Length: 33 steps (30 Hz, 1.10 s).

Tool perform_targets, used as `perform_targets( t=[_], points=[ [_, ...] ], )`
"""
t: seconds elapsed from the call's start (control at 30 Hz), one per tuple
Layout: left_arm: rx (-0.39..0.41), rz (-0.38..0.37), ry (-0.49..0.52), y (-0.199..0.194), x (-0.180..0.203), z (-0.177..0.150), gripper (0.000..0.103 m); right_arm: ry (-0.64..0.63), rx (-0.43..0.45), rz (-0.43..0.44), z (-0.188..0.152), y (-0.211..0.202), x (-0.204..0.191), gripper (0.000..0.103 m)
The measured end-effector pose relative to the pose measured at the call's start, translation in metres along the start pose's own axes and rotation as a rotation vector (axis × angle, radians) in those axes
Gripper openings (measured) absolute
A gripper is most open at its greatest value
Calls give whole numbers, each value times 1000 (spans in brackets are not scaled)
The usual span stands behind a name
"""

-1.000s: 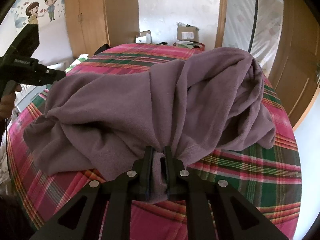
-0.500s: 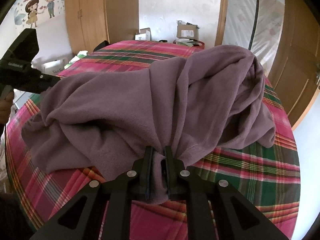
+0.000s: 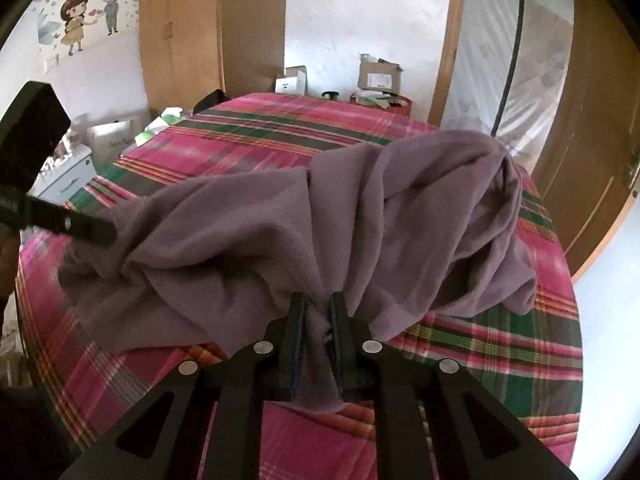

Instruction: Fold clothes

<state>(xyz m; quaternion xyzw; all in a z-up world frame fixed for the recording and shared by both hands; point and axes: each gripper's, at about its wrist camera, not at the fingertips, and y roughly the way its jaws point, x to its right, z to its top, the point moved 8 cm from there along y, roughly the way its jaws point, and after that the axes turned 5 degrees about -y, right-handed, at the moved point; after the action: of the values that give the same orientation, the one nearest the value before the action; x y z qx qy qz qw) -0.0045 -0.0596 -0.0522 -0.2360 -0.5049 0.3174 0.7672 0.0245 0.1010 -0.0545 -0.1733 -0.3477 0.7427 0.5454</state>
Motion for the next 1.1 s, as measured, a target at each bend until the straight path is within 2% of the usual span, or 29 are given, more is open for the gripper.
perform_targets(
  t=[0.1, 0.27, 0.43, 0.6, 0.77, 0.97, 1.1],
  points=[
    [3, 0, 3, 2, 2, -2, 29, -11, 12, 6, 4, -6, -4, 14],
    [6, -12, 0, 4, 2, -6, 22, -29, 33, 31, 13, -16, -12, 14],
    [-17, -12, 70, 10, 13, -18, 22, -55, 48, 57, 23, -24, -21, 14],
    [-28, -2, 96, 12, 17, -24, 22, -95, 71, 82, 44, -22, -31, 24],
    [-28, -5, 98, 11, 17, -25, 22, -140, 51, 123, 58, -4, -45, 25],
    [-36, -9, 107, 11, 19, -28, 22, -142, -2, 227, 70, 25, -57, 25],
    [-39, -8, 112, 12, 20, -30, 22, -153, -40, 299, 81, 42, -63, 34]
  ],
)
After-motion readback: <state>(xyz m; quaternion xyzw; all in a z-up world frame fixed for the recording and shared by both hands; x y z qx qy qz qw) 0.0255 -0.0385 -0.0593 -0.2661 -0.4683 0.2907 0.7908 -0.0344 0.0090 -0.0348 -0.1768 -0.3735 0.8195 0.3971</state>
